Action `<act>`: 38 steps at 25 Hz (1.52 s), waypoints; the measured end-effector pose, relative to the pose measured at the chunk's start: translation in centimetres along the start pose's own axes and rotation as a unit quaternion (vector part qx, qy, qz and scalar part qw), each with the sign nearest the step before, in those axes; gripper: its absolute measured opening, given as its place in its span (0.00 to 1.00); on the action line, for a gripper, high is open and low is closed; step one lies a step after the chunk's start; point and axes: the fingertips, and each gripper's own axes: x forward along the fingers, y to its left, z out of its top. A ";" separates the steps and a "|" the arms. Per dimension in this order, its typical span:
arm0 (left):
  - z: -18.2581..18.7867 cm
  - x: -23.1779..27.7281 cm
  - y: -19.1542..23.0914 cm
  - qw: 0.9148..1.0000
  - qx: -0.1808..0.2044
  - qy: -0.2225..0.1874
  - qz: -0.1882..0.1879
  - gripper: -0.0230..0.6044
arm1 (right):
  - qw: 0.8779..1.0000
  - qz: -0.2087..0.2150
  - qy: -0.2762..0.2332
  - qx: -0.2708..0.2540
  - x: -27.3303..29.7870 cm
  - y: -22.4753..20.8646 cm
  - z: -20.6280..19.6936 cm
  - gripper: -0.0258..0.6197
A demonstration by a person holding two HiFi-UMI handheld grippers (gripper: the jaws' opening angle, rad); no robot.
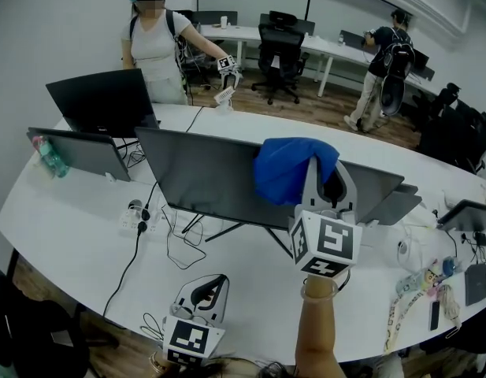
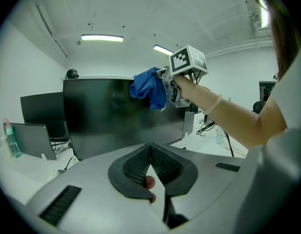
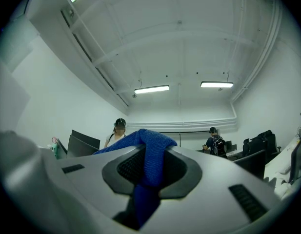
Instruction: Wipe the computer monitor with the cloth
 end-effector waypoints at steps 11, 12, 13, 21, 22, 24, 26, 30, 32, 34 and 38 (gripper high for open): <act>0.8 1.1 -3.2 1.000 0.001 -0.005 0.005 0.05 | 1.000 0.000 0.005 -0.003 -1.0 -3.5 -0.3 0.14; 0.8 1.2 -3.5 1.000 0.002 -0.005 0.005 0.05 | 1.000 0.000 0.006 -0.003 -1.0 -3.8 -0.3 0.14; 0.9 1.3 -3.9 1.000 0.003 -0.005 0.005 0.05 | 1.000 0.001 0.005 -0.004 -1.1 -4.0 -0.2 0.14; 1.2 1.8 -5.2 1.000 0.010 -0.003 0.008 0.05 | 1.000 0.004 0.000 0.004 -1.4 -5.4 -0.2 0.14; 1.2 1.9 -5.3 1.000 0.010 -0.002 0.008 0.05 | 1.000 0.004 -0.001 0.005 -1.5 -5.5 -0.2 0.14; 1.3 2.0 -5.5 1.000 0.011 -0.001 0.008 0.05 | 1.000 0.003 -0.001 0.007 -1.5 -5.8 -0.2 0.14; 1.5 2.1 -5.6 1.000 0.012 -0.002 0.009 0.05 | 1.000 0.003 -0.002 0.008 -1.6 -6.0 -0.1 0.14; 1.6 2.5 -6.2 1.000 0.013 -0.002 0.006 0.05 | 1.000 0.002 -0.001 0.008 -1.7 -6.7 -0.2 0.14; 1.6 2.8 -6.5 1.000 0.014 -0.002 0.006 0.05 | 1.000 0.001 -0.002 0.009 -1.7 -7.1 -0.2 0.14; 1.7 3.1 -6.8 1.000 0.015 -0.002 0.006 0.05 | 1.000 0.003 -0.003 0.010 -1.7 -7.4 -0.2 0.14; 1.7 3.2 -7.3 1.000 0.013 -0.002 0.010 0.05 | 1.000 0.007 -0.003 0.010 -1.9 -7.7 -0.3 0.14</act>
